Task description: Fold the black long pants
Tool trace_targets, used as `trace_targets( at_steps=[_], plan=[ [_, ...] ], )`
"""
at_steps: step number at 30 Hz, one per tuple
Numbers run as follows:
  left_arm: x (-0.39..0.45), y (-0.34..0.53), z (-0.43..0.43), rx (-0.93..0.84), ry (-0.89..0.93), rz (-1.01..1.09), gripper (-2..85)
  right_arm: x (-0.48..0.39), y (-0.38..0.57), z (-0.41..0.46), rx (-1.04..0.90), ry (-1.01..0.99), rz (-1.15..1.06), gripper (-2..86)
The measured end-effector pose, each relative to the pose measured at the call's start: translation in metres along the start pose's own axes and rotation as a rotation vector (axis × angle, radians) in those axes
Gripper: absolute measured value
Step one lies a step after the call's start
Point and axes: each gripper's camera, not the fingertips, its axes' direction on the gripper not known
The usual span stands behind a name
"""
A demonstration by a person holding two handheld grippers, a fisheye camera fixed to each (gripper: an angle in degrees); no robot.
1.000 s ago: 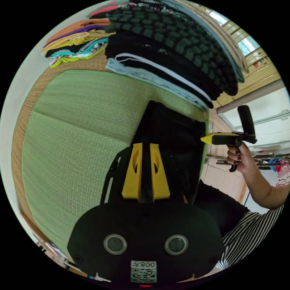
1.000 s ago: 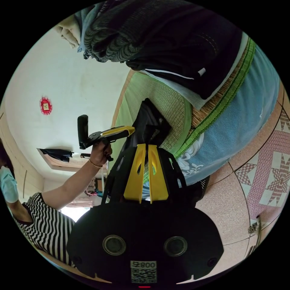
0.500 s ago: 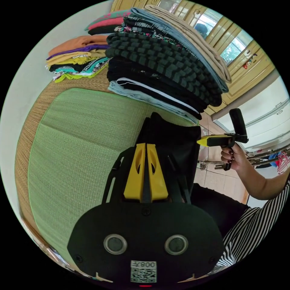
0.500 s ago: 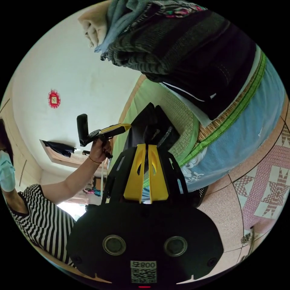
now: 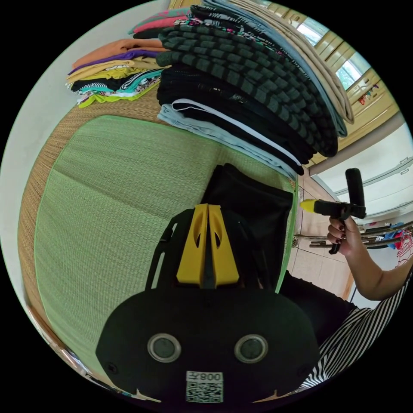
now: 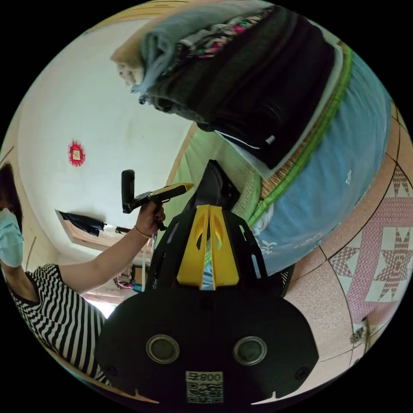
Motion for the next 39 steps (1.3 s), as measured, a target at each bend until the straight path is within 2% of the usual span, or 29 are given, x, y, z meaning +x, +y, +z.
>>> trace_targets(
  at_steps=[3,7,10,14,21,26,33,39],
  plan=[
    [-0.002,0.001,0.005,-0.018,-0.003,0.002,0.1,-0.035,-0.012,0.008,-0.036,0.060,-0.097,0.0],
    [-0.002,0.009,0.011,-0.014,0.010,0.009,0.0,-0.066,-0.031,0.035,-0.102,0.339,-0.167,0.0],
    [-0.007,0.013,0.023,-0.071,-0.042,0.037,0.0,-0.083,-0.040,0.044,-0.124,0.374,-0.196,0.0],
    [-0.028,0.032,0.010,0.016,0.012,-0.057,0.1,-0.118,-0.050,0.046,-0.148,0.458,-0.256,0.0],
    [-0.052,0.117,-0.006,0.064,0.025,-0.159,0.0,-0.164,-0.075,0.043,-0.178,0.506,-0.297,0.0],
    [-0.077,0.167,0.026,-0.068,-0.098,-0.241,0.1,-0.201,-0.100,0.038,-0.198,0.531,-0.313,0.0],
    [-0.100,0.173,0.041,-0.040,-0.125,-0.255,0.0,-0.249,-0.136,0.029,-0.218,0.564,-0.310,0.0],
    [-0.116,0.222,0.030,0.074,-0.080,-0.317,0.1,-0.311,-0.166,0.012,-0.188,0.591,-0.347,0.0]
  ],
)
